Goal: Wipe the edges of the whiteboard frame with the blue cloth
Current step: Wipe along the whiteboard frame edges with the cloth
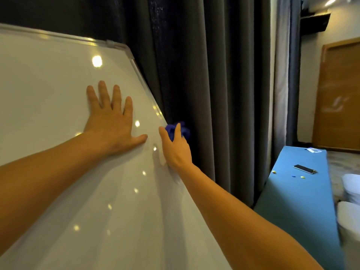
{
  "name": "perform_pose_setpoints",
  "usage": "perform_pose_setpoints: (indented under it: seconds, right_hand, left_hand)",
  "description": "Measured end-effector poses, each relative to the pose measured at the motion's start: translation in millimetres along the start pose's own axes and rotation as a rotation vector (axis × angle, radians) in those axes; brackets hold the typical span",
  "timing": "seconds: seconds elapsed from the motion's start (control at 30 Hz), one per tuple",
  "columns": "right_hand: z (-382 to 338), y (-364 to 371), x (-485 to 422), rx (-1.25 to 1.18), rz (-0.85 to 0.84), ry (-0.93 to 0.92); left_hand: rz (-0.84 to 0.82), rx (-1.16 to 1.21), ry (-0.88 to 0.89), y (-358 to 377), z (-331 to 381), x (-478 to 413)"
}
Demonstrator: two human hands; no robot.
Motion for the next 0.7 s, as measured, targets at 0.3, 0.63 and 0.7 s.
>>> perform_pose_setpoints:
  seconds: [0.3,0.63,0.7]
  right_hand:
    - [71.7,-12.3,82.1,0.215,0.013,-0.198]
    - [65.0,-8.5,114.1,0.354,0.073,-0.288]
    - [100.6,-9.3,153.3,0.364,0.058,-0.291]
  left_hand:
    - [-0.020,0.091,0.239,15.9,36.4,15.4]
    - [-0.012,0.245,0.290,10.7,84.3,15.3]
    - [-0.012,0.222,0.346,13.5,92.0,18.6]
Point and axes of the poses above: each hand's wrist, its own x-axis away from the middle knuckle, its own y-axis out of the palm, z = x × y, the point moved 5 cm from there along -x, towards the middle knuckle, and after that the axes turned 12 degrees about z, right-handed, at the moved point
